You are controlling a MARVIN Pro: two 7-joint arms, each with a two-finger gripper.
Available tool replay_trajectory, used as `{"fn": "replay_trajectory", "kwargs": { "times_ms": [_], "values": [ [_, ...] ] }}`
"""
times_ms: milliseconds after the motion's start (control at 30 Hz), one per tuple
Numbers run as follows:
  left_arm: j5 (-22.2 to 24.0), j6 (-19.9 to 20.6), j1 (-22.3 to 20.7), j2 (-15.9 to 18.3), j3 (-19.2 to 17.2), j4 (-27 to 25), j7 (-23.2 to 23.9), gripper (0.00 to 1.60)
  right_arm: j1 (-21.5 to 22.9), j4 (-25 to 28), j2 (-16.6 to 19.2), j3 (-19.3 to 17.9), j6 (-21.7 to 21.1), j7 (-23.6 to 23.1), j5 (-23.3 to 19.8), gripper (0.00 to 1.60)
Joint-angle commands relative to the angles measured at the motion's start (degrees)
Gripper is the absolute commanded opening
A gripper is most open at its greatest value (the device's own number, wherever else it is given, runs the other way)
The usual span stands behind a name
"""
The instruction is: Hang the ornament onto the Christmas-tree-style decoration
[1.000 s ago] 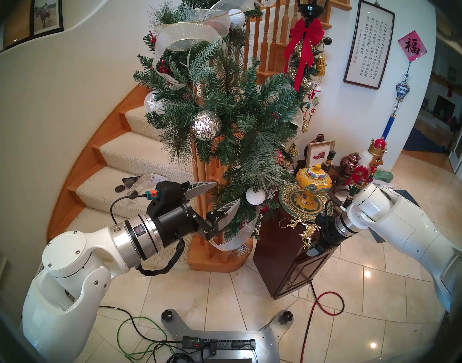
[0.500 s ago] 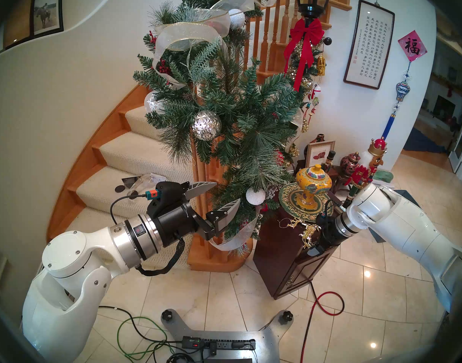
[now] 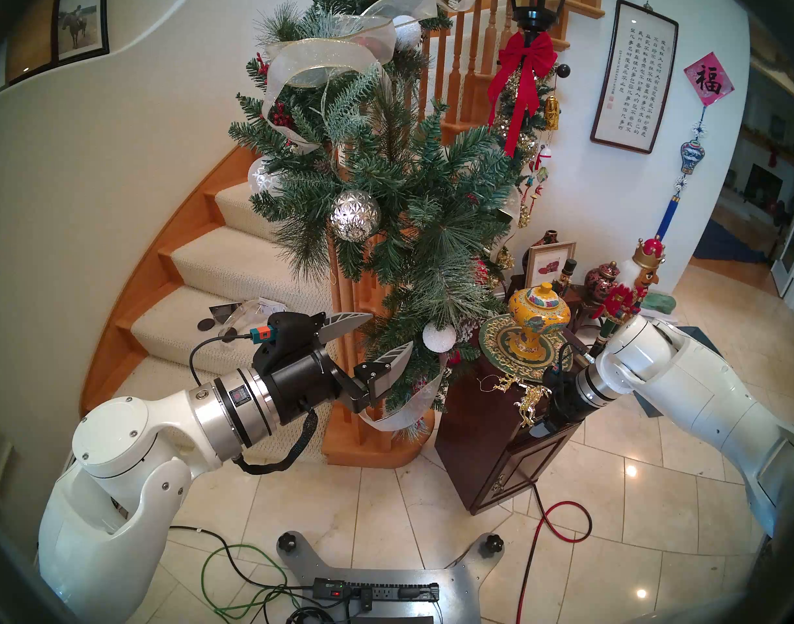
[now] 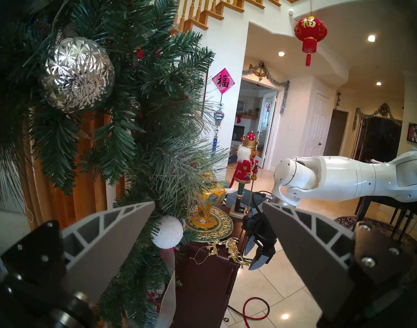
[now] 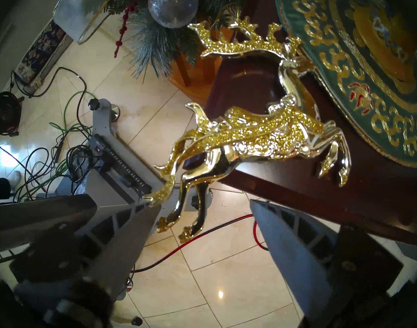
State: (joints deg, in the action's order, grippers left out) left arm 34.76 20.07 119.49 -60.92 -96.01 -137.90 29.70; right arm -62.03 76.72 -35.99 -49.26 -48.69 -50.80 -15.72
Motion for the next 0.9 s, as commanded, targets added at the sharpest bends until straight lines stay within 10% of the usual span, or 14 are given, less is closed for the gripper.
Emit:
{"fn": "replay_trajectory", "kwargs": {
  "times_ms": [0, 867],
  "values": [
    [0.0, 0.0, 0.0, 0.0, -0.1, -0.3, 0.0, 1.6, 0.5, 0.3, 0.3, -0.1, -0.2, 0.0, 0.2, 1.2],
    [0.0, 0.0, 0.0, 0.0, -0.1, -0.3, 0.0, 1.6, -0.1, 1.1, 0.7, -0.2, -0.4, 0.5, -0.2, 0.62]
  ]
}}
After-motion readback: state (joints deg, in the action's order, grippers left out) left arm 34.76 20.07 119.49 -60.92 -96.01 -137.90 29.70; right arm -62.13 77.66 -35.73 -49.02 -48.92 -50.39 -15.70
